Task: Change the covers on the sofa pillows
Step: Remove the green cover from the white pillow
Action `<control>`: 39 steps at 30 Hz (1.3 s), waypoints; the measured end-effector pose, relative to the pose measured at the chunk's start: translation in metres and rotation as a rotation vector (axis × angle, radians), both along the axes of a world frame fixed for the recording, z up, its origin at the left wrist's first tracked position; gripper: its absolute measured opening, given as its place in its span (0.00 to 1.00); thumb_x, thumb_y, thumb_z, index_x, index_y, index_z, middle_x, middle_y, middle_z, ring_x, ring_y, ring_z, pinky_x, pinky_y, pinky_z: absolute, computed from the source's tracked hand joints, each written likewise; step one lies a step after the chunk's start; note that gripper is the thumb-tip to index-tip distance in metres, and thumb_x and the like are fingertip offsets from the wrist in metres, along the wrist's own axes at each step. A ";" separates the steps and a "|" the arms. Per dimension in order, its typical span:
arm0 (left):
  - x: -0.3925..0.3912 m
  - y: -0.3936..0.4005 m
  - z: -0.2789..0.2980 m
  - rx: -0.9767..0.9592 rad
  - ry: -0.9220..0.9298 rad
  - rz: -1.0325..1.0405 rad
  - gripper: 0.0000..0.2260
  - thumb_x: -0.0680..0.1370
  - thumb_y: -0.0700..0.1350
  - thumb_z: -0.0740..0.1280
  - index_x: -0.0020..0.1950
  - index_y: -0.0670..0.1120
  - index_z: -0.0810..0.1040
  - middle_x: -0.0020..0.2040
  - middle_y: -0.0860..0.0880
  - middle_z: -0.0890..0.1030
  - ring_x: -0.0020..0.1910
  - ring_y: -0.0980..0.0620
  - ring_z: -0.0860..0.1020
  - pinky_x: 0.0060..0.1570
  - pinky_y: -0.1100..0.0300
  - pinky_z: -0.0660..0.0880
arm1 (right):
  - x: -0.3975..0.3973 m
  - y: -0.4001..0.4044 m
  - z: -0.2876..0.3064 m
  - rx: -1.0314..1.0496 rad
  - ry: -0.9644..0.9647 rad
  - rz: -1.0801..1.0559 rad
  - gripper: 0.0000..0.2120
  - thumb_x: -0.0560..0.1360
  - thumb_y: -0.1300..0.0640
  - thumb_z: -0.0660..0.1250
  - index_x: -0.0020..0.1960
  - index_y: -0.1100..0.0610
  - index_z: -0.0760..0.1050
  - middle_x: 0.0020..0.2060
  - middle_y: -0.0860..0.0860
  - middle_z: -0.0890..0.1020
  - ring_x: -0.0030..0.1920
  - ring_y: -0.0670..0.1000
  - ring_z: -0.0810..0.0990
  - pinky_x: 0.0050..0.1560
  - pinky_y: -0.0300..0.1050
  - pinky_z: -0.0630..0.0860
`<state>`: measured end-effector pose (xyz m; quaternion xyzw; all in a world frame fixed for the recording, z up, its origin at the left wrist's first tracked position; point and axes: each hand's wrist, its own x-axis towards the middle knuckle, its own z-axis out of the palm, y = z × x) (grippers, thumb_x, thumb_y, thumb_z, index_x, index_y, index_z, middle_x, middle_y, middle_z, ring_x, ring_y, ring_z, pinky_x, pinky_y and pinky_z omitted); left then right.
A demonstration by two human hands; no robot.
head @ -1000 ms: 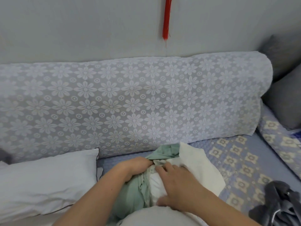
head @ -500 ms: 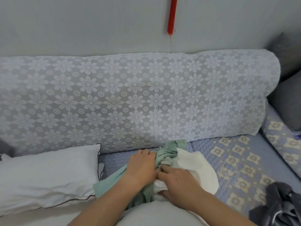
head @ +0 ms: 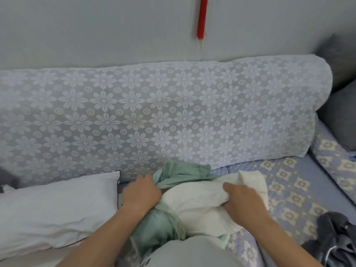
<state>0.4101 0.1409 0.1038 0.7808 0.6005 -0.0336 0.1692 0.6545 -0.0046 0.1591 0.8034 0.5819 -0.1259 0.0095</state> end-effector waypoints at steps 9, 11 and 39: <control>0.008 -0.066 0.009 -0.491 -0.242 0.019 0.29 0.73 0.60 0.55 0.73 0.56 0.64 0.71 0.46 0.73 0.68 0.42 0.73 0.67 0.48 0.69 | -0.049 0.007 0.029 -0.099 -0.235 0.484 0.48 0.65 0.39 0.74 0.76 0.61 0.60 0.71 0.57 0.66 0.68 0.68 0.68 0.67 0.60 0.68; 0.004 -0.063 0.014 -0.494 -0.369 0.073 0.20 0.75 0.55 0.58 0.66 0.55 0.70 0.66 0.50 0.78 0.62 0.47 0.77 0.63 0.52 0.73 | -0.053 0.021 0.019 0.018 -0.256 0.575 0.53 0.53 0.35 0.77 0.71 0.62 0.70 0.68 0.59 0.73 0.69 0.71 0.69 0.71 0.64 0.66; -0.037 -0.034 -0.047 -0.370 -0.232 0.272 0.17 0.76 0.54 0.62 0.63 0.52 0.76 0.62 0.48 0.81 0.59 0.45 0.80 0.56 0.53 0.76 | 0.037 0.047 0.026 0.144 0.159 0.596 0.12 0.71 0.54 0.68 0.51 0.42 0.82 0.41 0.45 0.81 0.44 0.52 0.82 0.43 0.48 0.76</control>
